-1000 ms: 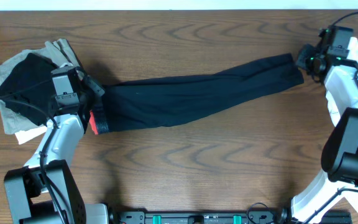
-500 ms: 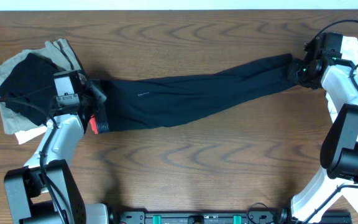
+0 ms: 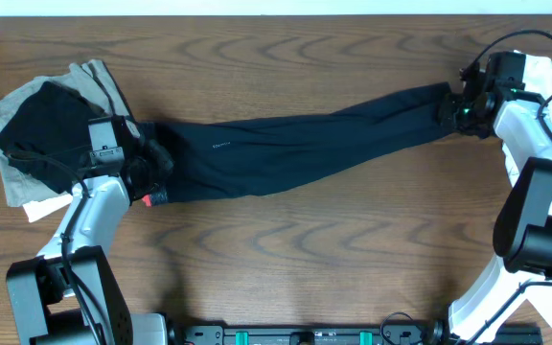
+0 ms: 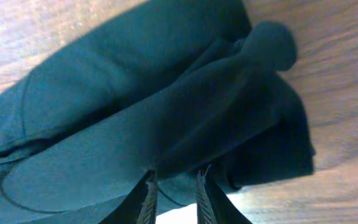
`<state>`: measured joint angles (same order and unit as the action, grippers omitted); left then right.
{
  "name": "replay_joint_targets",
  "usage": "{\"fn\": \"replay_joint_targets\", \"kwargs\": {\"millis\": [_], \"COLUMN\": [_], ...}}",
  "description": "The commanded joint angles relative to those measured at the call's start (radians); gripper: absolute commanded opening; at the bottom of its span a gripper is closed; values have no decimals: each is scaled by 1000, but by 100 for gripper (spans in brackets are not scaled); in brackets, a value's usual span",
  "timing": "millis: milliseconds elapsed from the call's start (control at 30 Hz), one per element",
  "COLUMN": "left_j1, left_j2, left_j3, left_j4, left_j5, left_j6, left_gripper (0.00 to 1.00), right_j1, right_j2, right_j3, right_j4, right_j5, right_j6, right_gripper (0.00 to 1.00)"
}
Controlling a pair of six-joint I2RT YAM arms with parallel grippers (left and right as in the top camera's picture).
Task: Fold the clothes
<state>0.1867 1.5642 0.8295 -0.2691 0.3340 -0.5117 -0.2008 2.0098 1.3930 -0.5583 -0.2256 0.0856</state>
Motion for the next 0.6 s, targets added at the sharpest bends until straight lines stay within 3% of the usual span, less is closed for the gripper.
{"fn": "replay_joint_targets", "kwargs": {"millis": [0,567], "left_j1": [-3,-3], "left_j2": [4,5], "left_j3": [-32,-151], "left_j4": [-7,-2], "left_j5": [-21,-121], "left_j6": [25,33], "left_gripper": [22,24], "right_j1": [13,14], "right_j2": [46,124], "right_j3": [13,13], "right_j4": [8,174], "right_j5": [-11,-8], "right_j6": [-24,34], "right_gripper": [21,24]}}
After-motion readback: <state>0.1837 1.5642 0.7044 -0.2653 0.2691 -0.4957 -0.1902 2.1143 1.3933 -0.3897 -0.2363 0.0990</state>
